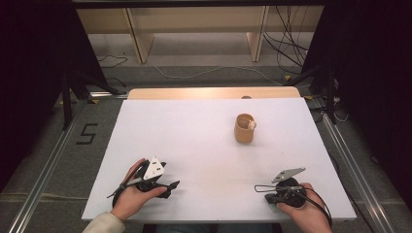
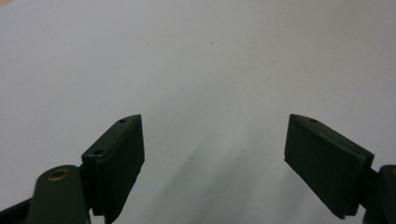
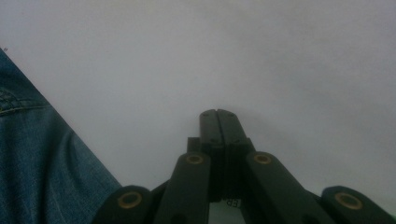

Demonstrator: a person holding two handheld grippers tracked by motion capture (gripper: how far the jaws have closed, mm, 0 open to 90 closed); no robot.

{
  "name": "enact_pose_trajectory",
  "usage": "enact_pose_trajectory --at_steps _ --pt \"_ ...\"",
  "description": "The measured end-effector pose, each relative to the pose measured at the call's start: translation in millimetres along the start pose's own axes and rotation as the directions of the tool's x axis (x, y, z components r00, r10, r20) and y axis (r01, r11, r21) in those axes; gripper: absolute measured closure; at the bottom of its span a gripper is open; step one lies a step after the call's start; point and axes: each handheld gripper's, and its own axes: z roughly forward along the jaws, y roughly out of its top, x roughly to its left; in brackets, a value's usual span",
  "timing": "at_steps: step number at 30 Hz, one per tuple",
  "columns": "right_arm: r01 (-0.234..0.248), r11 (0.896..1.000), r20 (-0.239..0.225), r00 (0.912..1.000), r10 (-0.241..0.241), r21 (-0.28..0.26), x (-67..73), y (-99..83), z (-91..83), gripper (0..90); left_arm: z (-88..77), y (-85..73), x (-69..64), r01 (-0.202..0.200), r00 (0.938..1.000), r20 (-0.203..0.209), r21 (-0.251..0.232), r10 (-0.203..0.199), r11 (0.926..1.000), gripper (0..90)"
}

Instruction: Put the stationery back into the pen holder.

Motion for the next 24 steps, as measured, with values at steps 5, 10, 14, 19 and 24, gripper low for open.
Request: enact_pose_trajectory --at_steps 5,10,14,19,24 --pt "0.001 1.0 -0.001 1.0 -0.001 0.003 -0.2 -0.1 0.0 90.0 0.1 0.3 -0.3 -0.002 1.0 0.001 0.0 0.002 1.0 20.0" --pt "0.0 1.0 -0.008 1.0 0.0 0.009 -0.4 -1.2 -1.0 90.0 -0.2 -0.1 0.1 0.001 1.0 0.001 -0.001 -0.001 1.0 20.0" --pt "0.001 1.0 -0.01 1.0 -0.001 0.019 0.5 -3.0 -2.4 90.0 -0.4 0.0 -0.1 0.001 1.0 0.002 -0.002 -0.001 1.0 20.0" --pt "0.002 1.0 -0.008 1.0 -0.002 0.018 0.7 -3.9 -2.7 90.0 -0.2 0.3 -0.4 -0.002 1.0 0.0 -0.001 0.002 1.0 20.0" --pt "0.001 1.0 -0.01 0.9999 -0.001 0.021 0.4 -4.0 -2.7 90.0 -0.3 0.1 -0.1 -0.001 1.0 0.001 -0.001 0.001 1.0 20.0"
